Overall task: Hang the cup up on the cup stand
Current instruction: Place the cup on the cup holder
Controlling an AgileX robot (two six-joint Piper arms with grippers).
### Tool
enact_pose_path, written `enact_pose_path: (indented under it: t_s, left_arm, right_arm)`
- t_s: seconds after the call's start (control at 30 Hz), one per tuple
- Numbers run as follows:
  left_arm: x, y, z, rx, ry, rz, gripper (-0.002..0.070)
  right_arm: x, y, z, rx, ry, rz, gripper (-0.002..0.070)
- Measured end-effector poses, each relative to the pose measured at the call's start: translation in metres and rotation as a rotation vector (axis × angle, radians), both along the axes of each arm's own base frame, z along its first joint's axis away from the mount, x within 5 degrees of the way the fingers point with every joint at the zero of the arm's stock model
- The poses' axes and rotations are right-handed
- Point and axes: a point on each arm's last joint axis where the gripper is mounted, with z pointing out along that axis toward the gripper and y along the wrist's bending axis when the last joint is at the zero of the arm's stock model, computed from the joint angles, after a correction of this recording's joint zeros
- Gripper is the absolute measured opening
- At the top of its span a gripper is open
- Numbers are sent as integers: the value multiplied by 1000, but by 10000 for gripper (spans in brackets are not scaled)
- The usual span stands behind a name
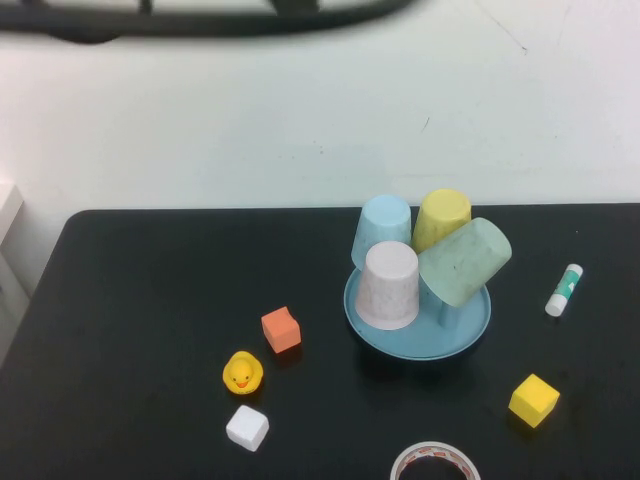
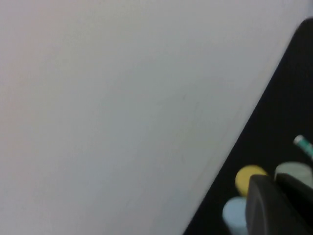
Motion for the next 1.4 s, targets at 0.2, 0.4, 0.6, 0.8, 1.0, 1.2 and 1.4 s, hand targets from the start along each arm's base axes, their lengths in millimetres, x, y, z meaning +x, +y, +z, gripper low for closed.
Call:
enact_pose_path:
  t_s: [0.2,0.4,0.6,0.8,1.0,1.2,1.4]
  left_arm:
    - [-9,37,0,61,116,285,0]
    - [-37,64,3,55,149,346,0]
    - [-66,89,-18,66,181,388,0]
    - [-93,115,-45,53,202,452,0]
    - [-125,139,-79,-25,168,449,0]
    - [-139,147,-142,-61,197,442,0]
    - [-146,151,-209,1,259,442,0]
  right_arm:
    - [45,23,-7,-24,-65,-244,265]
    - [80,71,-50,-157,119,-286,165]
    - [111,93,-77,-218,140,-349,151]
    - [146,64,-88,-172,187,-520,50]
    - [184,10,-90,66,304,-630,3]
    - [221,-2,-116,197,410,-547,-1]
    - [260,-14,-172,185,551,-604,-1]
